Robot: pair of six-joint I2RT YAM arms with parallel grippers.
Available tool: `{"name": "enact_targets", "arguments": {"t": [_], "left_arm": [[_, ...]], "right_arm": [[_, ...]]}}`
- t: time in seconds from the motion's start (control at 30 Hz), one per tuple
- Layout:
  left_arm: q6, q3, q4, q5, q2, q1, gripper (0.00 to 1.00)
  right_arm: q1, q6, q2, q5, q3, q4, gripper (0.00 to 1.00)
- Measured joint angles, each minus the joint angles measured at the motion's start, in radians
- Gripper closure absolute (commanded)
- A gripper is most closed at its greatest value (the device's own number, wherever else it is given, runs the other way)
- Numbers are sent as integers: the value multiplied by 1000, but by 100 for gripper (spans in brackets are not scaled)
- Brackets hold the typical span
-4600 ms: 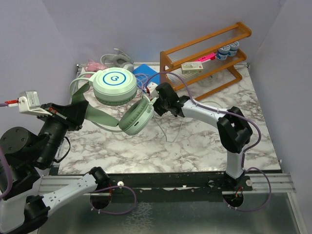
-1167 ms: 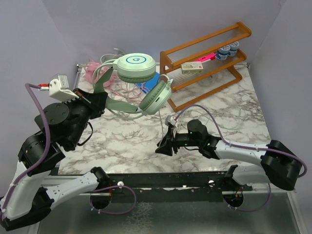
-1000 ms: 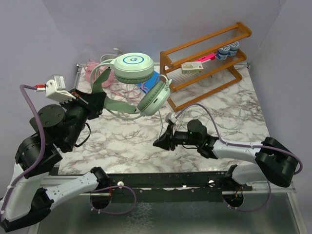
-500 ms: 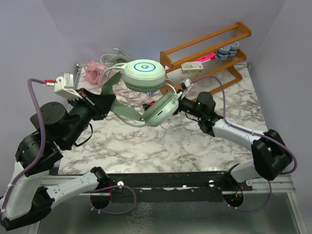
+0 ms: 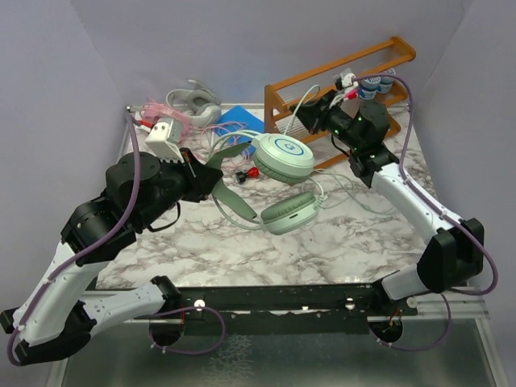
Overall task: Wrap the headphones
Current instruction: Wrap the headphones cable around the headphones.
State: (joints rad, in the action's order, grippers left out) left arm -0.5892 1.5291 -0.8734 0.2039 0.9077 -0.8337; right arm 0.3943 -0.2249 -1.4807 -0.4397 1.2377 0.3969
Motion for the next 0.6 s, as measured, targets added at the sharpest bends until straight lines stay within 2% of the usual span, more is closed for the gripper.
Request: {"name": "enact_targets", "arguments": {"t": [0.17,0.37,0.6], "left_arm": [[15,-40,-7,69,-8,0,100],[21,-81,-40,230,-10,0,100],[17,-90,-67,327,19,0,100]], "right_arm": [[0,53,119,140,-19,-66,99],[0,107,326,322,-45,-85,99],[-1,192,426,355,-3,-94,99]]}}
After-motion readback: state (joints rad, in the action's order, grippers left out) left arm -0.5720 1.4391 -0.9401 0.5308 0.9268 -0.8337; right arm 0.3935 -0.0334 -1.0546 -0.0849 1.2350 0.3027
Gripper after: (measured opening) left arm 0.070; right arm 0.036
